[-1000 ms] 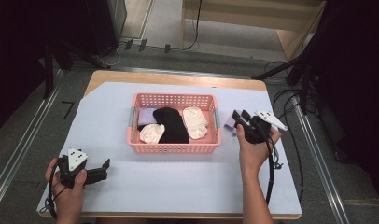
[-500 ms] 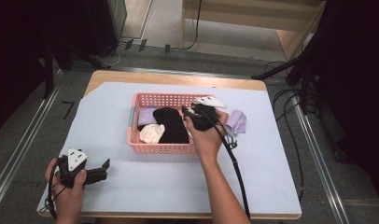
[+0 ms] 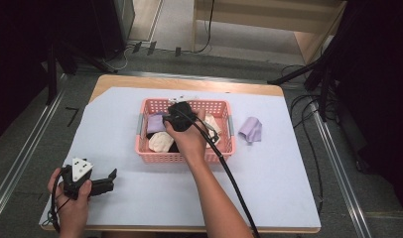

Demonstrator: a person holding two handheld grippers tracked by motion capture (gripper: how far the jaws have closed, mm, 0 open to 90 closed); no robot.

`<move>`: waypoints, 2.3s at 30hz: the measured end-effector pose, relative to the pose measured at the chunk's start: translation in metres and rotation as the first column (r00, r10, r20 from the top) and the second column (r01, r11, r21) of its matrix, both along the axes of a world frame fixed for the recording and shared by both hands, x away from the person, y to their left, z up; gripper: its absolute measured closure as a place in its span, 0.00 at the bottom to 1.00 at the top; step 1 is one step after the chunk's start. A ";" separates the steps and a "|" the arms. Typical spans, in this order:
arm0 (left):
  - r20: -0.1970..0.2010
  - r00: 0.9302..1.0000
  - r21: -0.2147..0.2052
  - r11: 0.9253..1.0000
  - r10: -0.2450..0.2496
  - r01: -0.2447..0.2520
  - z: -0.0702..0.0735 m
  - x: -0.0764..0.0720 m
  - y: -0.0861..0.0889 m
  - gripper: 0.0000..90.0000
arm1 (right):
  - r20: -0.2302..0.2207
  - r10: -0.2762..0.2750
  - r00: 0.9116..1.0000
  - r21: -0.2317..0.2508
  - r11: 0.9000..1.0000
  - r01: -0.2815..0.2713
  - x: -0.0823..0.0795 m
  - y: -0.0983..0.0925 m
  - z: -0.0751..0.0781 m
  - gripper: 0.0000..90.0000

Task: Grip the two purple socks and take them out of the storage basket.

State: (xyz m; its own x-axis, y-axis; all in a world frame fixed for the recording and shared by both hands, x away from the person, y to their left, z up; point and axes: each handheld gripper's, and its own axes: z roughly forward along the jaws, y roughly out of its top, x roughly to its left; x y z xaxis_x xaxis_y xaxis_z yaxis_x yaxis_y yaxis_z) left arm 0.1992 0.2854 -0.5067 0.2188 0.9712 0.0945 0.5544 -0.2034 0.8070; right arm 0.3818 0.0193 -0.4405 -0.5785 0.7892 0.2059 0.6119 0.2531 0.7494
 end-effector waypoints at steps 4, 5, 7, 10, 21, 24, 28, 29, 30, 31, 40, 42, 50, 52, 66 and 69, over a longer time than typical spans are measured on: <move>-0.002 1.000 0.001 1.000 -0.001 0.001 0.000 0.000 0.000 0.00 | -0.063 0.039 0.997 -0.024 0.999 -0.041 0.009 0.020 -0.007 0.85; -0.002 1.000 0.001 1.000 -0.001 0.001 0.000 0.000 0.000 0.00 | -0.063 0.039 0.997 -0.024 0.999 -0.041 0.009 0.020 -0.007 0.85; 0.000 1.000 0.000 1.000 0.001 -0.001 0.000 0.000 0.000 0.00 | -0.099 0.060 0.993 -0.045 0.997 -0.065 0.016 0.028 -0.016 0.79; 0.000 1.000 -0.001 1.000 -0.001 0.001 0.000 0.000 0.000 0.00 | -0.112 0.036 0.993 -0.116 0.992 -0.049 0.022 0.038 -0.029 0.59; 0.001 1.000 0.003 1.000 -0.002 0.002 0.000 0.000 0.000 0.00 | -0.128 0.044 0.991 -0.252 0.965 -0.076 0.027 0.042 -0.041 0.76; 0.001 1.000 0.002 1.000 -0.001 0.001 0.000 0.000 0.000 0.00 | -0.101 0.054 0.993 -0.226 0.971 -0.076 0.023 0.038 -0.032 0.91; 0.001 1.000 0.003 1.000 -0.002 0.002 0.000 0.000 0.000 0.00 | -0.063 0.029 0.998 -0.157 0.987 -0.039 0.020 0.032 -0.025 0.92; 0.000 1.000 0.004 1.000 -0.001 0.001 0.000 0.000 0.000 0.00 | -0.044 0.019 0.999 -0.133 0.991 -0.025 0.019 0.029 -0.023 0.93; -0.001 1.000 0.006 1.000 -0.002 0.002 0.000 0.000 0.000 0.00 | -0.026 0.009 1.000 -0.110 0.994 -0.012 0.017 0.027 -0.020 0.94; -0.003 1.000 0.005 1.000 -0.002 0.002 0.000 0.000 0.000 0.00 | -0.011 -0.003 1.000 -0.082 0.997 0.002 0.016 0.025 -0.018 0.94; -0.001 1.000 0.002 1.000 -0.002 0.002 0.000 0.000 -0.001 0.00 | 0.130 -0.044 0.991 0.062 0.997 0.036 0.001 0.012 0.005 0.97; 0.001 1.000 0.002 1.000 0.000 0.000 0.000 0.000 -0.001 0.00 | 0.168 -0.058 0.984 0.083 0.996 0.044 -0.003 0.010 0.012 0.97; -0.002 1.000 0.004 1.000 -0.003 0.003 0.000 0.000 -0.001 0.00 | 0.275 -0.091 0.957 0.145 0.988 0.053 -0.013 -0.005 0.034 0.98; -0.002 1.000 0.004 1.000 -0.002 0.002 0.000 0.000 -0.001 0.00 | 0.304 -0.100 0.947 0.155 0.987 0.054 -0.015 -0.010 0.039 0.98; 0.018 1.000 -0.045 0.999 -0.004 0.005 0.001 -0.001 0.004 0.00 | 0.430 -0.210 0.878 0.222 0.967 0.122 -0.027 -0.057 0.052 0.98; 0.024 1.000 -0.047 0.999 0.002 -0.001 0.001 -0.002 0.004 0.00 | 0.440 -0.230 0.868 0.240 0.961 0.134 -0.030 -0.070 0.057 0.97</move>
State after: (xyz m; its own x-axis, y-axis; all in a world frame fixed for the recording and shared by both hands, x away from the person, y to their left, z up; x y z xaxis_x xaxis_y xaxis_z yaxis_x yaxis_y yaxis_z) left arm 0.1974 0.2897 -0.5059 0.2156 0.9750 0.0541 0.5351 -0.1643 0.8287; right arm 0.3517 -0.0506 -0.3839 -0.4953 0.8613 0.1136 0.2068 -0.0101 0.9783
